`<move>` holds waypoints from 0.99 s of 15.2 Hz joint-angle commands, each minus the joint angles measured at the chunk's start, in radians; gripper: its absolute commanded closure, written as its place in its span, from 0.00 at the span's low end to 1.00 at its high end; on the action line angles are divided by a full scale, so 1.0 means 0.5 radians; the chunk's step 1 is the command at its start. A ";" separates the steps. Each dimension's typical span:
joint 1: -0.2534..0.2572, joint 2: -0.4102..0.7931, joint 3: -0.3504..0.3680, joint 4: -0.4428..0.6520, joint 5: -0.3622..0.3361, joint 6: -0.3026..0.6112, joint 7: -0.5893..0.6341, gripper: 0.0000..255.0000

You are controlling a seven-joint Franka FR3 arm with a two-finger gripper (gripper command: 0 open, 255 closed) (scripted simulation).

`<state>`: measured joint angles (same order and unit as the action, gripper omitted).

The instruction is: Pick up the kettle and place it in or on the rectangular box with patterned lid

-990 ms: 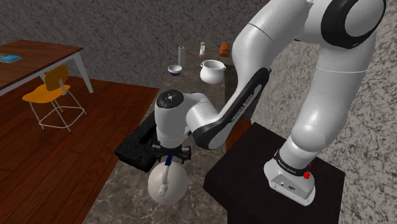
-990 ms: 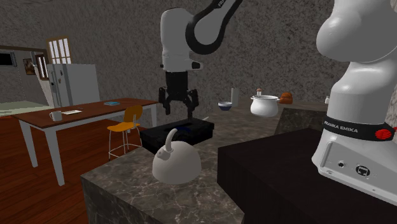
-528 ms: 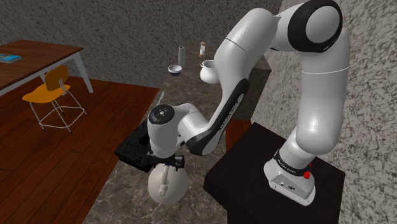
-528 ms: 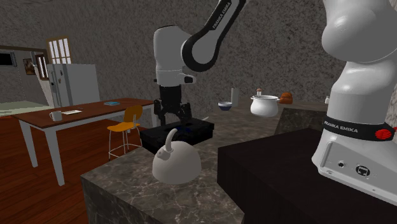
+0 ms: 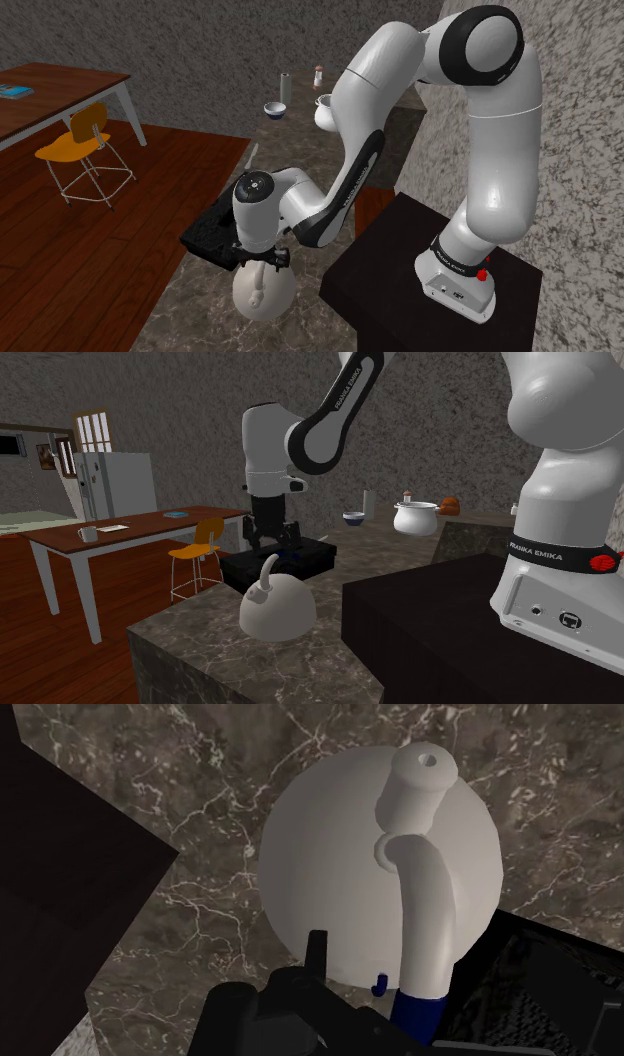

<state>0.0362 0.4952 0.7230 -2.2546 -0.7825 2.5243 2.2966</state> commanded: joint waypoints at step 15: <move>-0.058 -0.074 0.074 -0.018 0.091 -0.038 -0.066 1.00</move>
<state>0.0180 0.4722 0.7470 -2.2594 -0.7527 2.5105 2.2751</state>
